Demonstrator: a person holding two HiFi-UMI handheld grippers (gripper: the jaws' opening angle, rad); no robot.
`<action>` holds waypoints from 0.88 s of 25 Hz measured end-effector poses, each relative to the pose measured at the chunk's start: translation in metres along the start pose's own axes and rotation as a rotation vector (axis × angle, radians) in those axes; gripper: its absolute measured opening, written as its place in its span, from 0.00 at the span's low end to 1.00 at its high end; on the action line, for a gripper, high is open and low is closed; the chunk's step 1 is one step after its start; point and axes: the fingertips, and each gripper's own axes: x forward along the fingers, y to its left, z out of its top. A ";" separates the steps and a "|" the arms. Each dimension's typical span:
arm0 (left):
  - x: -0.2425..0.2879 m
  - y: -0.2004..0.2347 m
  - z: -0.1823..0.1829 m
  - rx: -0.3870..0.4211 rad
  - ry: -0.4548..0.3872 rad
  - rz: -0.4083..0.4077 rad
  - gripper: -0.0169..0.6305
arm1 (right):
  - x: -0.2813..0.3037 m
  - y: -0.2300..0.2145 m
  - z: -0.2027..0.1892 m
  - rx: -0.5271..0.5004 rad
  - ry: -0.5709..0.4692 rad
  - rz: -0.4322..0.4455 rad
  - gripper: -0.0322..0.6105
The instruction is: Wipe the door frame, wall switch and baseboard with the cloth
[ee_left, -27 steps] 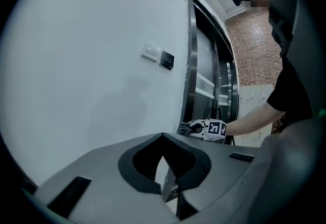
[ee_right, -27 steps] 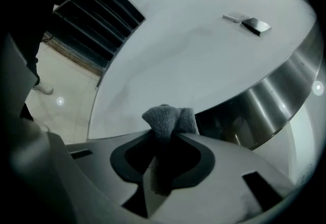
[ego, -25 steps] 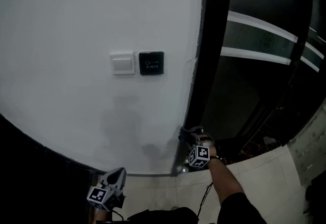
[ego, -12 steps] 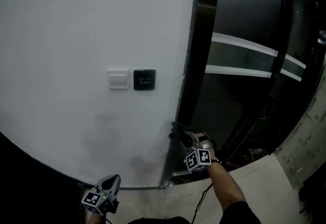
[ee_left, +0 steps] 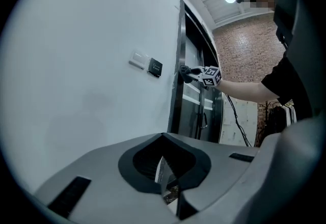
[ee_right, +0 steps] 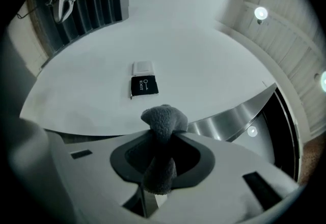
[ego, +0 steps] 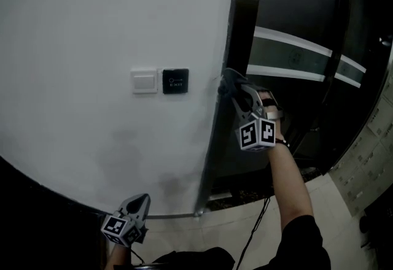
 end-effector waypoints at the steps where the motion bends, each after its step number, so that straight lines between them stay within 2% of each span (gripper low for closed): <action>1: -0.002 0.001 0.000 0.001 0.001 0.007 0.03 | 0.004 0.005 -0.002 -0.007 0.011 0.014 0.18; 5: -0.009 0.009 -0.002 0.003 0.007 0.035 0.03 | 0.017 0.038 -0.011 -0.014 0.032 0.077 0.18; 9: -0.012 0.012 -0.007 -0.005 0.040 0.053 0.03 | 0.019 0.054 -0.014 0.041 0.019 0.065 0.18; 12: -0.010 0.013 -0.009 -0.013 0.047 0.064 0.03 | 0.016 0.063 -0.015 0.040 0.004 0.071 0.18; 22: 0.007 0.006 -0.014 -0.007 0.059 0.030 0.03 | 0.007 0.108 -0.027 0.067 -0.010 0.146 0.18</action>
